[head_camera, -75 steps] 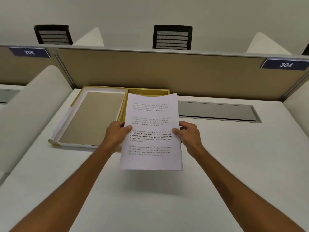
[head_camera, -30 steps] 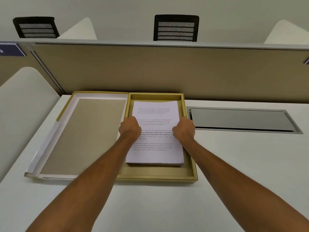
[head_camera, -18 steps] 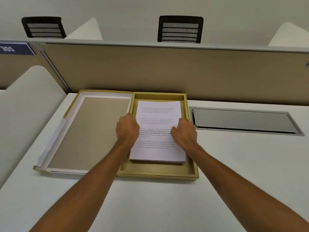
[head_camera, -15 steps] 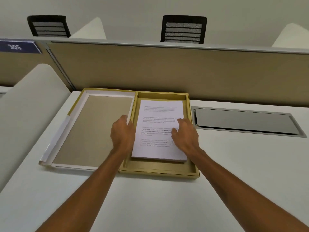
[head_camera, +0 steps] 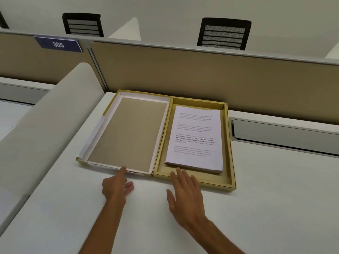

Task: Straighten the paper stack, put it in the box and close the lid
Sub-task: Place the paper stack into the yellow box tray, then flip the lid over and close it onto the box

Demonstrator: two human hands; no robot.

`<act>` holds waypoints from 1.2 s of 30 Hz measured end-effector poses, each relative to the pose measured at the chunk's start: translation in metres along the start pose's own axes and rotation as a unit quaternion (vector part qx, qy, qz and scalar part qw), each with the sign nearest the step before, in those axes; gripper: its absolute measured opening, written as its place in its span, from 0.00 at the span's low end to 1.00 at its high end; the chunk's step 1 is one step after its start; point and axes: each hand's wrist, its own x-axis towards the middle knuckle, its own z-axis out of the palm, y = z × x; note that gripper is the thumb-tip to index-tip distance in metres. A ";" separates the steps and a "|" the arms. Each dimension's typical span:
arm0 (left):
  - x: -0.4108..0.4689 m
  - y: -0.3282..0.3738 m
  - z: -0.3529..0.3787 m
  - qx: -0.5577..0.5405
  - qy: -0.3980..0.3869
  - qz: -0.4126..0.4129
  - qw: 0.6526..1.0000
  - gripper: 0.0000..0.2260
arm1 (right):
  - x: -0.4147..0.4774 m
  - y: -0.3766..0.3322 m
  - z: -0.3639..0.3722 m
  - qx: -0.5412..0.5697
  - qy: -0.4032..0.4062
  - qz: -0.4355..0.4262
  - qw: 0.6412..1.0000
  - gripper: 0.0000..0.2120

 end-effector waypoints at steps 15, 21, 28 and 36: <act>-0.028 -0.010 0.015 0.007 0.020 0.231 0.973 0.06 | -0.010 -0.013 0.024 -0.079 0.005 0.022 0.997 0.32; -0.052 -0.012 0.012 -0.005 0.008 0.330 0.944 0.26 | -0.006 -0.011 0.025 -0.054 -0.005 0.034 0.998 0.31; -0.070 -0.021 0.021 0.070 -0.005 0.403 0.913 0.25 | -0.005 -0.011 0.023 -0.011 -0.004 0.045 0.999 0.30; -0.085 -0.031 0.030 0.214 -0.111 0.512 0.825 0.25 | -0.004 -0.010 0.011 0.191 0.040 0.087 0.977 0.32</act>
